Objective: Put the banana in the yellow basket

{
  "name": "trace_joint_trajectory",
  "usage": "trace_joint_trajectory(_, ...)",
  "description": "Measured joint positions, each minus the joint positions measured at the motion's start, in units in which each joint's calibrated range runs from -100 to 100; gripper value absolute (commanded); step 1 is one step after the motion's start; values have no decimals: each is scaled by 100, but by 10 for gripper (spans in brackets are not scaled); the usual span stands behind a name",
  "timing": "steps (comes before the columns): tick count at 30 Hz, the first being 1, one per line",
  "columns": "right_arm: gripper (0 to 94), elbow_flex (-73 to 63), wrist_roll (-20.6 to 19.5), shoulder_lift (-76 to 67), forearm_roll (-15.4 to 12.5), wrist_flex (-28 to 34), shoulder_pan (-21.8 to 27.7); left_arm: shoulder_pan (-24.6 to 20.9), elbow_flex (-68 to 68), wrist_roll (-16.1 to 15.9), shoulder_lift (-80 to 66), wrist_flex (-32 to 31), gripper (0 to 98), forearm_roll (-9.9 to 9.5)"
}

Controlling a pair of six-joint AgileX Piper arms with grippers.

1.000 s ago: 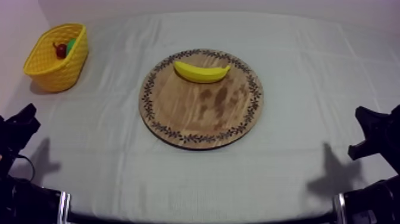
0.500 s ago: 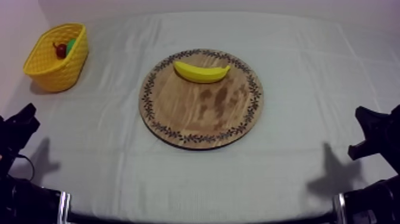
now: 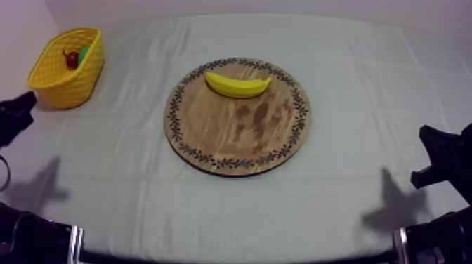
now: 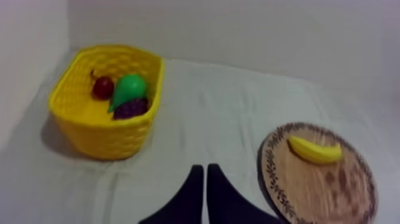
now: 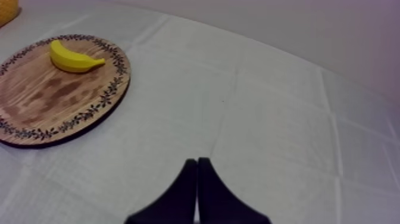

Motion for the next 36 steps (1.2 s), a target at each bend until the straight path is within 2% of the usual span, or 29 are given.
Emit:
trace_joint_trajectory(9,2,0,0,0,0,0,0,268,-2508,-821,1948,1201,0,160)
trace_joint_trajectory(12,2,0,0,0,0,0,0,374,-3284,-1033,2611,1511,0,143)
trace_joint_trajectory(24,2,0,0,0,0,-9,0,1158,-5932,-1304,5276,2661,0,-170)
trace_joint_trajectory(29,2,0,0,0,0,-1,0,1516,-6758,-1427,6219,3048,0,-182)
trace_joint_trajectory(36,2,0,0,0,0,5,0,2008,-7581,-1758,7343,3652,0,-187)
